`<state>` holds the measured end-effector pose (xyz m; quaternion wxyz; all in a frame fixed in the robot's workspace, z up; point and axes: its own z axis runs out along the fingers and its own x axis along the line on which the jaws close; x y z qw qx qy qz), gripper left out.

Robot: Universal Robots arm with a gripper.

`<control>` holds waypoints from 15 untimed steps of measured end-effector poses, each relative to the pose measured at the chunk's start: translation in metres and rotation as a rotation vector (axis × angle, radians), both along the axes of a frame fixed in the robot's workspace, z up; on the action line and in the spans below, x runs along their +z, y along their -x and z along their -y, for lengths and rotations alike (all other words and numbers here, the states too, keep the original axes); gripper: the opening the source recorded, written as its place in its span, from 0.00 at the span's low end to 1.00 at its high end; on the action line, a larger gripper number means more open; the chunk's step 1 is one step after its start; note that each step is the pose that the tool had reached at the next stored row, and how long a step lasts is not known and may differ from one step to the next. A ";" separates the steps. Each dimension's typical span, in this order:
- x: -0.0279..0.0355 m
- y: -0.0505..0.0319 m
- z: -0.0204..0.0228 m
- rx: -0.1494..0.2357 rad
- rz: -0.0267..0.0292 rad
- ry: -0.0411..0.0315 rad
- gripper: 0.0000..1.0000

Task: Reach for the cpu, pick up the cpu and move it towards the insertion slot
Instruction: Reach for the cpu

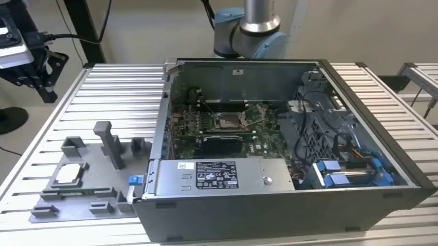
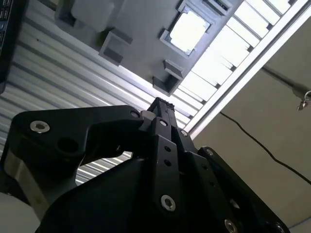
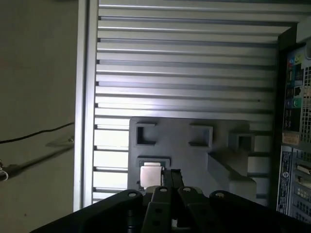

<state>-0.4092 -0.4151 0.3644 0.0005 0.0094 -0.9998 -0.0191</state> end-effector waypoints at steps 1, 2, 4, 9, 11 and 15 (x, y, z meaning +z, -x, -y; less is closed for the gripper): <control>-0.0004 0.0011 0.0025 0.000 0.0000 0.0000 0.00; -0.0008 0.0019 0.0048 0.000 0.0001 -0.0001 0.00; -0.0016 0.0028 0.0089 0.000 0.0001 0.0000 0.00; -0.0048 0.0056 0.0135 0.000 0.0003 0.0000 0.00; -0.0061 0.0058 0.0135 0.000 0.0000 0.0003 0.00; -0.0103 0.0069 0.0135 0.000 0.0002 0.0002 0.00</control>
